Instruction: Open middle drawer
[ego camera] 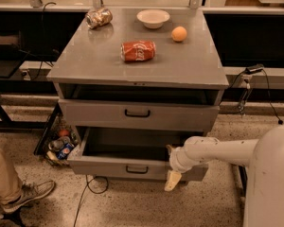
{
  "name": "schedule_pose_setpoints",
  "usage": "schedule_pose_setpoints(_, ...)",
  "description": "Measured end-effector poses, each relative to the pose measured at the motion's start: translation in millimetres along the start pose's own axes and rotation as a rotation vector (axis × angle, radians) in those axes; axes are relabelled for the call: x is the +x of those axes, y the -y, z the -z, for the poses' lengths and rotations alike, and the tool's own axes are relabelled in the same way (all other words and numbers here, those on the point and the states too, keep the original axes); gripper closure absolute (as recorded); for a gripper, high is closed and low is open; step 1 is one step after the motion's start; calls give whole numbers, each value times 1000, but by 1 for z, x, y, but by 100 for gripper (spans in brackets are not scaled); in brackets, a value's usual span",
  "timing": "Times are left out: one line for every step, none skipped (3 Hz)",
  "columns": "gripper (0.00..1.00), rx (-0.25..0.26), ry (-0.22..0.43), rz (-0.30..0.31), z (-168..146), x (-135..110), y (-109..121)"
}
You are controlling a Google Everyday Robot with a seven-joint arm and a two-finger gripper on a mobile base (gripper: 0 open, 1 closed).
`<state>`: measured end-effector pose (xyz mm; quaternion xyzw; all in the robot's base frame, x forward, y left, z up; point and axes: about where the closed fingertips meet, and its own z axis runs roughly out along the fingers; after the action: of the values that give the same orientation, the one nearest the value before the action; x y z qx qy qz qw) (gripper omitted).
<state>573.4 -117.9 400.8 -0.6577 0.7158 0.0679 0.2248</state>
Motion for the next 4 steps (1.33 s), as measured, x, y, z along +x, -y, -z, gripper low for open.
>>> schedule_pose_setpoints(0,-4,-42,25,7,-4,-9)
schedule_pose_setpoints(0,-17,-72,25,13,-1,-19)
schedule_pose_setpoints(18,-38,-81,1,15,8,-29)
schedule_pose_setpoints(42,-42,-88,-28,20,16,-41)
